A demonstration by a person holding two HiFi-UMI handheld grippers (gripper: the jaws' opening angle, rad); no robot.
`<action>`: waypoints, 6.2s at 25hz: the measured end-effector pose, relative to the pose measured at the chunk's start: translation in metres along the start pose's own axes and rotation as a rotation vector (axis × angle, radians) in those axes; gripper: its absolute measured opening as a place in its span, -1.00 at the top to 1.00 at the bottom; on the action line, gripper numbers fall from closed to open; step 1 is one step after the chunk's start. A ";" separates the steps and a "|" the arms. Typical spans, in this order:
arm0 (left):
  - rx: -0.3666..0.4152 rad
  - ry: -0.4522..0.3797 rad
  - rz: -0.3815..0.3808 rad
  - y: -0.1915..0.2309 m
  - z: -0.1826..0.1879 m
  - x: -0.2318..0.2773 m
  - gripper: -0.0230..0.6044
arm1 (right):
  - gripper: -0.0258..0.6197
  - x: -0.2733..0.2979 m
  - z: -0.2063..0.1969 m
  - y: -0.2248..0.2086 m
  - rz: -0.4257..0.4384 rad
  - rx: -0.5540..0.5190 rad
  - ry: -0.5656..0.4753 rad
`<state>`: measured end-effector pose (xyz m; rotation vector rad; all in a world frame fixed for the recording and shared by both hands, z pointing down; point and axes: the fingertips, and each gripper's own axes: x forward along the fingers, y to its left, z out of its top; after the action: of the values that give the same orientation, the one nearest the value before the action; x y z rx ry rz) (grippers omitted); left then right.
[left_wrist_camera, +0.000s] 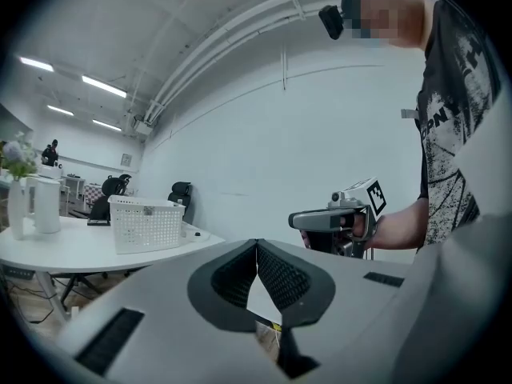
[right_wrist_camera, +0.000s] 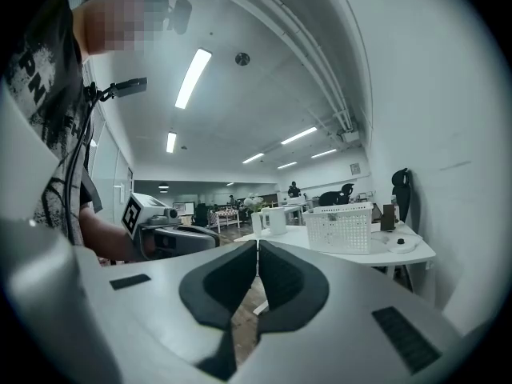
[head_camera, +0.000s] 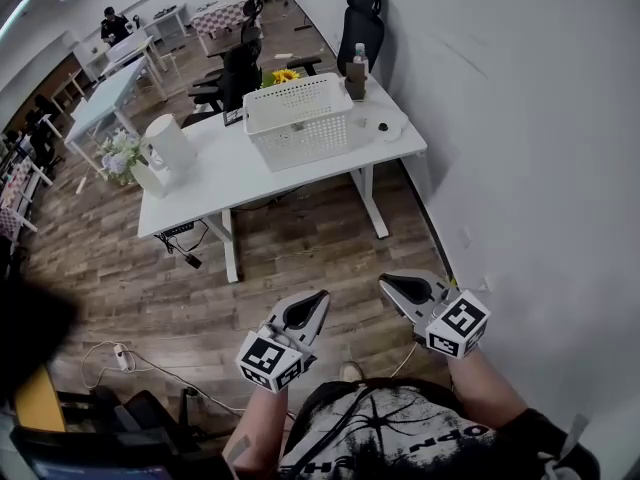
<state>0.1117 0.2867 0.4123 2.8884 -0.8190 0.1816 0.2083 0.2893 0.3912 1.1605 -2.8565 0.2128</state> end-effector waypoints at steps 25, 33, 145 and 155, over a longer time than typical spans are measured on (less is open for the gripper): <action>-0.068 -0.003 0.019 0.133 -0.012 0.002 0.89 | 0.85 0.126 -0.003 -0.044 0.008 0.013 0.061; -0.077 0.012 0.083 0.197 -0.005 0.046 0.89 | 0.85 0.186 0.002 -0.104 0.093 0.011 0.065; -0.198 0.030 0.152 0.657 0.007 0.163 0.89 | -0.07 0.615 -0.143 -0.400 0.269 -0.119 1.136; -0.146 0.016 0.127 0.638 0.029 0.169 0.89 | -0.07 0.603 -0.045 -0.398 0.209 -0.076 0.798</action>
<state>-0.0799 -0.3426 0.4705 2.6986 -0.9702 0.1511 0.0534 -0.4025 0.5381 0.5649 -2.2295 0.4508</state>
